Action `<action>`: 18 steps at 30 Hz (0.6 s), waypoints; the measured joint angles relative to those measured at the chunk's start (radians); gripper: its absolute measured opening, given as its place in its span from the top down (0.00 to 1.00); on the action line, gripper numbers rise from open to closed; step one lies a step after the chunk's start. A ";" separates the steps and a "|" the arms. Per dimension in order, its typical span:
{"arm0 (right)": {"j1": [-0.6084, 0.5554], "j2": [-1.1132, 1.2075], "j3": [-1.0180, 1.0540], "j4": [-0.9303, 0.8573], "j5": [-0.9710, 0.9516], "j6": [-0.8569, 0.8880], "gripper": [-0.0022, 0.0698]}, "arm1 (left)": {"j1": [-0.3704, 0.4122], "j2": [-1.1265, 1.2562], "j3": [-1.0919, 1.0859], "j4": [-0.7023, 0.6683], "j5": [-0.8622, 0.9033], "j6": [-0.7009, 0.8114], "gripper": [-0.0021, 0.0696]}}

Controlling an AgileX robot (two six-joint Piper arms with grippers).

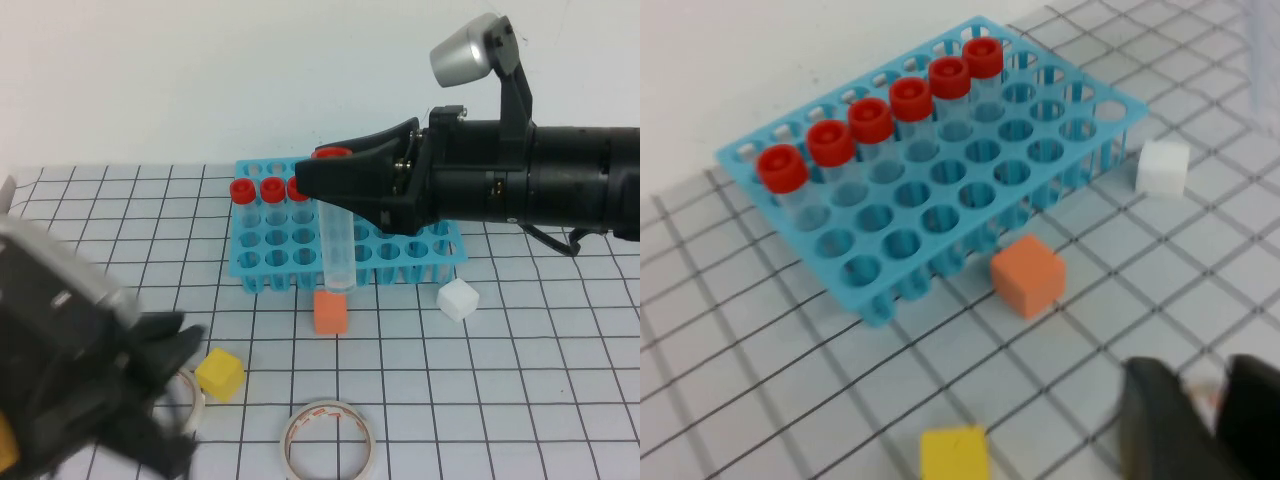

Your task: Place the test tubes

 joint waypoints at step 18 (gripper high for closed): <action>0.000 -0.001 0.000 0.000 -0.002 -0.004 0.58 | 0.000 -0.659 0.308 -0.021 0.180 0.053 0.97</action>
